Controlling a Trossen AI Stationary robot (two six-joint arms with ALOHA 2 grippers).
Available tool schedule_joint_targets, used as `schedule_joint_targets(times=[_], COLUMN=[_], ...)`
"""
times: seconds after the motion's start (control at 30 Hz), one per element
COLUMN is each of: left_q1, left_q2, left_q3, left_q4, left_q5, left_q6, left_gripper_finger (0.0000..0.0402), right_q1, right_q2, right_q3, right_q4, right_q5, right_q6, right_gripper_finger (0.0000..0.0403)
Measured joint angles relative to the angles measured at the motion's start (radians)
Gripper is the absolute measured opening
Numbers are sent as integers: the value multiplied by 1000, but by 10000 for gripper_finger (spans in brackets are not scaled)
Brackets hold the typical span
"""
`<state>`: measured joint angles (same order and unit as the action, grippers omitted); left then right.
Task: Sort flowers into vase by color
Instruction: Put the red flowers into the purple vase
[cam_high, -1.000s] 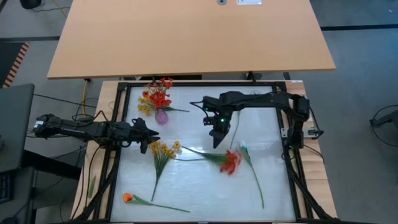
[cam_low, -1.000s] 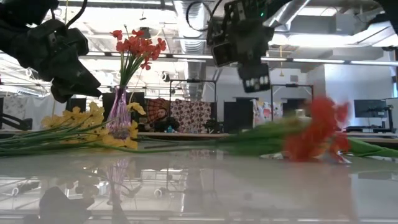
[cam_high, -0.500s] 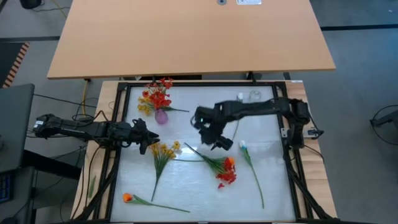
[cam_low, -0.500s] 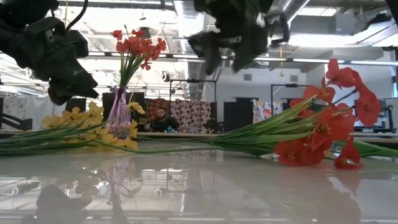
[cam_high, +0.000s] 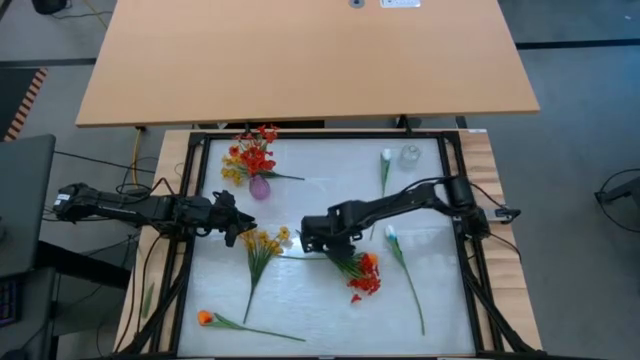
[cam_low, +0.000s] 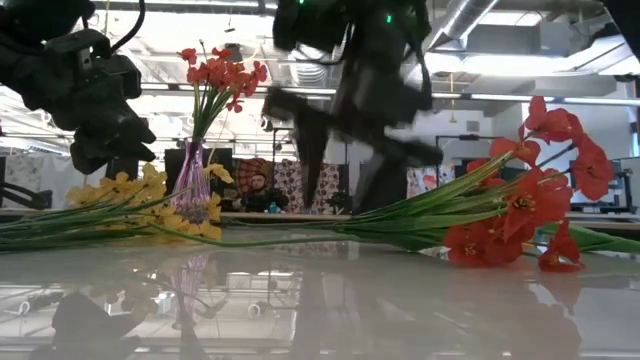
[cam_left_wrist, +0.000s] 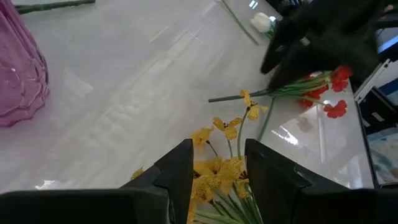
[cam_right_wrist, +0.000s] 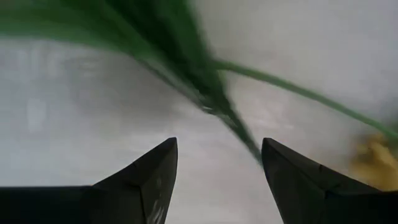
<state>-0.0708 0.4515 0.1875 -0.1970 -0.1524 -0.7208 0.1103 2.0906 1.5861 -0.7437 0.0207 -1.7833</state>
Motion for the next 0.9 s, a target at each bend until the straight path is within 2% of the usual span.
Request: schedule_joint_targets(times=[0.13, 0.27, 0.53, 0.7, 0.8, 0.9], left_q1=[0, 0, 0, 0, 0, 0], left_q2=[0, 0, 0, 0, 0, 0], left_q3=[0, 0, 0, 0, 0, 0], left_q4=[0, 0, -1, -1, -2, -2], left_q5=[0, -2, 10, 10, 10, 10], left_q6=[-2, -2, -10, -10, -10, -10], left_gripper_finger=[132, 132, 132, 132, 132, 132], right_q1=[16, 31, 42, 40, 42, 42], right_q2=[53, 69, 62, 69, 70, 70], right_q3=[1, 3, 0, 3, 0, -1], right_q4=[27, 51, 89, 84, 74, 61], right_q5=[59, 69, 46, 20, 20, 18], right_q6=[-47, -51, -44, 33, 35, 38], right_gripper_finger=[259, 260, 260, 259, 241, 190])
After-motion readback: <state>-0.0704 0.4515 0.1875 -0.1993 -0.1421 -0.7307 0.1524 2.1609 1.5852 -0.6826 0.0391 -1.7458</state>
